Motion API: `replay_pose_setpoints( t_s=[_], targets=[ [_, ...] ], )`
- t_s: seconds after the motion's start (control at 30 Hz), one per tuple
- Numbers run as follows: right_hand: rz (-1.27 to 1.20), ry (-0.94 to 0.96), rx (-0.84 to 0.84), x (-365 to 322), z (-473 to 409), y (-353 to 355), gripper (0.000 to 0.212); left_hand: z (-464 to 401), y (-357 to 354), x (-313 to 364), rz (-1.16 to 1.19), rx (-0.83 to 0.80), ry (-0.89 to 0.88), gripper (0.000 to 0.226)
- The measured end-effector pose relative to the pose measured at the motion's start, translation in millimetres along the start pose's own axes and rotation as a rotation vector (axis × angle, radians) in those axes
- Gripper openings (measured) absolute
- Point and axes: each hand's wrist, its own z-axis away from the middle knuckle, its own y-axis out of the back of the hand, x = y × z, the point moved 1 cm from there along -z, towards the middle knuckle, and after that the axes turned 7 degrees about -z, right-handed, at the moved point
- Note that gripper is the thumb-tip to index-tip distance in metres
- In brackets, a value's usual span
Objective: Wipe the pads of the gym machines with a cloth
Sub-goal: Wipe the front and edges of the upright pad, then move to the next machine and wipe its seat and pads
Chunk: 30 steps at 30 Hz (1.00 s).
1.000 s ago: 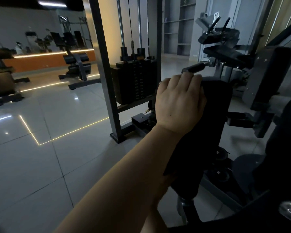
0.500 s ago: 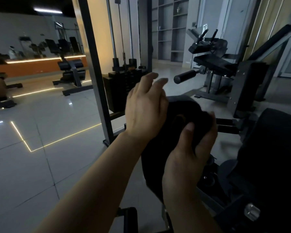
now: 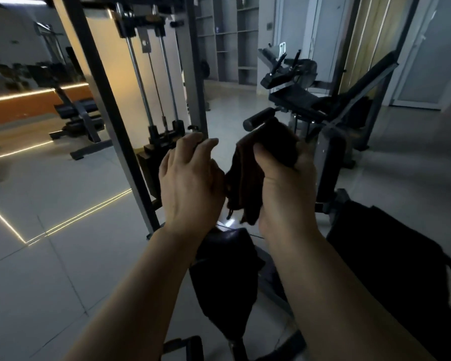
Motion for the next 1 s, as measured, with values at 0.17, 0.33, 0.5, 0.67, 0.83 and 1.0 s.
replay_pose_setpoints(
  t_s=[0.17, 0.33, 0.5, 0.67, 0.83, 1.0],
  targets=[
    [0.258, 0.084, -0.057, -99.2, -20.5, -9.8, 0.026, -74.4, 57.2, 56.4, 0.048, -0.004, -0.004, 0.039],
    [0.337, 0.052, 0.01, -205.2, -35.7, -12.5, 0.031, -141.7, 110.1, 128.1, 0.097, -0.008, -0.051, 0.046],
    [0.37, 0.163, 0.107, -301.8, -37.0, -5.9, 0.031, -181.8, 141.5, 200.5, 0.183, 0.024, -0.146, 0.039],
    [0.457, 0.293, 0.204, -384.0, -32.9, 32.2, 0.032, -191.1, 146.2, 289.6, 0.303, -0.002, -0.254, 0.045],
    [0.549, 0.425, 0.265, -461.2, -34.6, 100.7, 0.04, -183.6, 134.8, 393.0, 0.418, -0.05, -0.358, 0.039],
    [0.82, 0.582, 0.298, -527.4, -42.8, 191.6, 0.045, -171.0, 111.1, 504.6, 0.486, -0.085, -0.408, 0.042]
  ],
)
